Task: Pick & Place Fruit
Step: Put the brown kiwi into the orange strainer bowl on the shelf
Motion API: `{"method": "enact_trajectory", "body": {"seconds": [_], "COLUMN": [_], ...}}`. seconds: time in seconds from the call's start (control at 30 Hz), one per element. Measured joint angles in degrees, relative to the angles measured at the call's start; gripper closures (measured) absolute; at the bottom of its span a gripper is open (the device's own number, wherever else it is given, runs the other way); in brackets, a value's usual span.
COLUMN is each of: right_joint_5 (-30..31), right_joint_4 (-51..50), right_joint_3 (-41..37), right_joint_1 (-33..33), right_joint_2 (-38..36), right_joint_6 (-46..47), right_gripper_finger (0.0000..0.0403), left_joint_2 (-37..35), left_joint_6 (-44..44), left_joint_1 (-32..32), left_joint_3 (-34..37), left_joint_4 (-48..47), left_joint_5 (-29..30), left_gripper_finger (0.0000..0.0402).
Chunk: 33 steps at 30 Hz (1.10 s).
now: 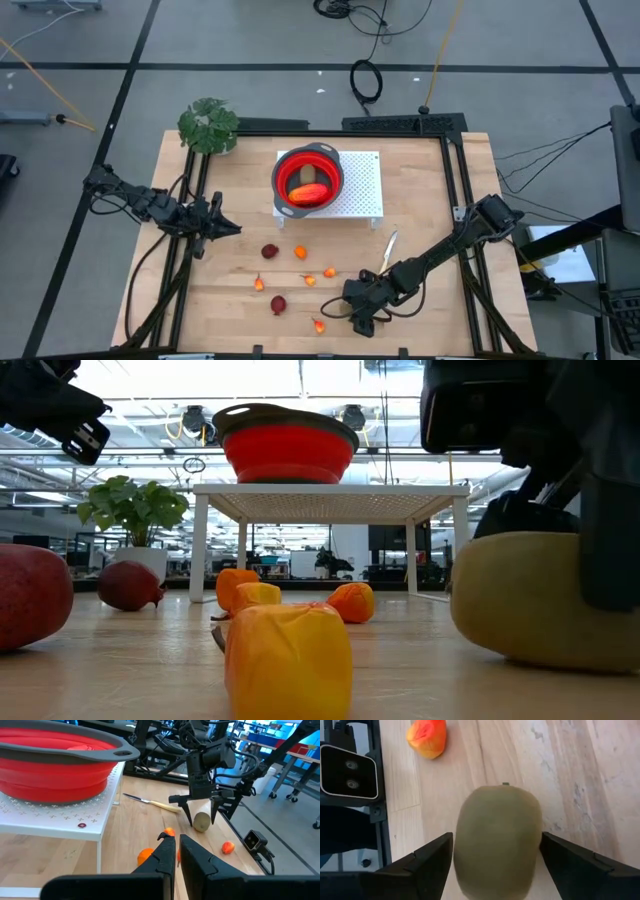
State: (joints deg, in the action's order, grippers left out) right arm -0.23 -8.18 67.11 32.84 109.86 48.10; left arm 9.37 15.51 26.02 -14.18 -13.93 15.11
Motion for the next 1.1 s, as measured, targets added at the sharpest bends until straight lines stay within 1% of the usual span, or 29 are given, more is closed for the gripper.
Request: {"method": "enact_trajectory", "body": {"seconds": [0.13, 0.33, 0.4, 0.5, 0.6, 0.7, 0.83, 0.97, 1.1], "right_joint_5": [-1.6, -5.7, -6.8, -7.8, -9.1, -9.1, -8.7, -5.7, -2.1], "right_joint_4": [-0.2, -0.6, -0.8, 0.2, 0.1, 0.8, 3.2, 7.4, 11.3], "right_joint_3": [0.0, -0.1, -0.2, -0.1, -0.2, -0.2, -0.2, -0.2, -0.1], "right_joint_1": [-0.1, -0.4, -0.6, -1.4, -2.2, -3.1, -4.6, -5.9, -7.2], "right_joint_2": [-0.1, -1.0, -2.0, -3.8, -6.3, -9.7, -14.3, -19.1, -23.3], "right_joint_6": [-0.8, -0.8, -0.9, -0.9, -1.0, -1.3, -3.6, -6.6, -11.8], "right_gripper_finger": [0.0132, 0.0188, 0.02, 0.0202, 0.0193, 0.0189, 0.0194, 0.0196, 0.0196], "left_joint_2": [0.0, 0.0, 0.0, 0.0, 0.0, 0.0, 0.0, 0.0, 0.0], "left_joint_6": [0.0, 0.0, -0.2, -0.2, -0.3, -0.3, -0.2, -0.1, 0.5], "left_joint_1": [0.0, 0.0, 0.0, 0.0, 0.0, 0.0, 0.0, 0.0, 0.0], "left_joint_3": [0.0, 0.0, 0.0, 0.0, 0.0, 0.0, 0.0, 0.0, 0.0], "left_joint_4": [0.0, 0.0, 0.0, 0.0, 0.1, 0.3, 0.5, 0.5, 0.7], "left_joint_5": [0.0, 0.0, 0.0, 0.0, 0.0, 0.0, 0.0, 0.0, 0.0], "left_gripper_finger": [0.0378, 0.0378, 0.0378, 0.0378, 0.0378, 0.0378, 0.0378, 0.0378, 0.0378]}}
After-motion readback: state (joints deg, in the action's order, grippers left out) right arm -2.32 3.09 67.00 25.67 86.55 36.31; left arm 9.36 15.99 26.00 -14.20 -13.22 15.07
